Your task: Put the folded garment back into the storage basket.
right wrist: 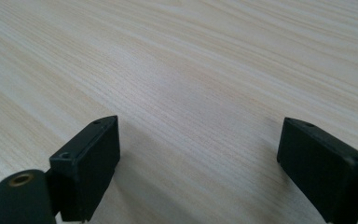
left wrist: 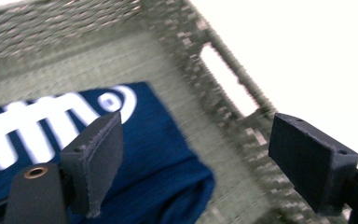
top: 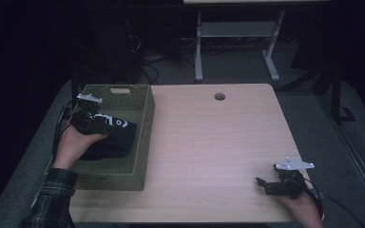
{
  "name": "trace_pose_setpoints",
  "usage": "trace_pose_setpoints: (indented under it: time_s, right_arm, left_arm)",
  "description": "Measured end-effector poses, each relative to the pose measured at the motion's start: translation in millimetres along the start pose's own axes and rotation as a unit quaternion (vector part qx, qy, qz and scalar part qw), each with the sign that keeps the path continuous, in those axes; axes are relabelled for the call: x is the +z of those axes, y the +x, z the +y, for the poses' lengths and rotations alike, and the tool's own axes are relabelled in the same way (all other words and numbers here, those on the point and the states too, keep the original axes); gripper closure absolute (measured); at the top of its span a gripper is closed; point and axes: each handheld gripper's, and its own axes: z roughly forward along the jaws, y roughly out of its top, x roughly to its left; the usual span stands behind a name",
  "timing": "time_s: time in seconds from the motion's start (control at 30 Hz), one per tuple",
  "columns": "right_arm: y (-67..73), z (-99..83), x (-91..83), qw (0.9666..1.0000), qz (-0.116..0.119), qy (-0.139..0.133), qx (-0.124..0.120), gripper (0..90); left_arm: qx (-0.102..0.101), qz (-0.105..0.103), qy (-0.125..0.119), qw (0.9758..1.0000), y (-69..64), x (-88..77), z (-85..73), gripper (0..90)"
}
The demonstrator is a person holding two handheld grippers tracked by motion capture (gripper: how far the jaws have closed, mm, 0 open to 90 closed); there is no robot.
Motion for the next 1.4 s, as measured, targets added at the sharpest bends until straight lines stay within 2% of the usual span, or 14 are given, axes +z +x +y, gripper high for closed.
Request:
trace_pose_setpoints:
  time_s: [0.3,0.6,0.73,1.0,1.13,1.23,1.3,1.4]
  right_arm:
    - [-0.1,0.0,0.0,1.0,0.0,0.0,-0.001,12.7]
    - [-0.2,0.0,-0.1,1.0,0.0,0.0,-0.001,12.7]
    - [-0.1,0.0,-0.1,1.0,0.0,0.0,-0.001,12.7]
    - [-0.1,0.0,-0.1,1.0,0.0,0.0,-0.001,12.6]
    - [-0.1,0.0,0.0,1.0,0.0,0.0,-0.001,12.7]
    - [-0.1,0.0,-0.1,1.0,0.0,0.0,-0.001,12.6]
    - [-0.1,0.1,-0.1,1.0,0.0,0.0,-0.001,12.7]
    - [0.0,0.0,0.0,1.0,0.0,0.0,0.0,12.6]
  left_arm:
    - [0.037,-0.039,-0.017,0.9984,-48.7,17.9,16.1,14.2]
    - [0.049,-0.059,-0.03,0.9966,-86.3,40.0,20.7,13.5]
    - [0.054,-0.065,-0.038,0.9956,-104.3,49.0,17.8,13.5]
    - [0.073,-0.074,-0.036,0.9939,-136.0,73.3,9.6,13.5]
    - [0.08,-0.079,-0.05,0.9924,-153.6,84.5,2.1,13.5]
    - [0.099,-0.073,-0.055,0.9908,-167.5,93.1,-4.4,13.5]
    - [0.105,-0.079,-0.06,0.9895,-174.7,100.3,-9.5,13.5]
    - [0.123,-0.077,-0.048,0.9882,-182.9,113.0,-16.0,13.5]
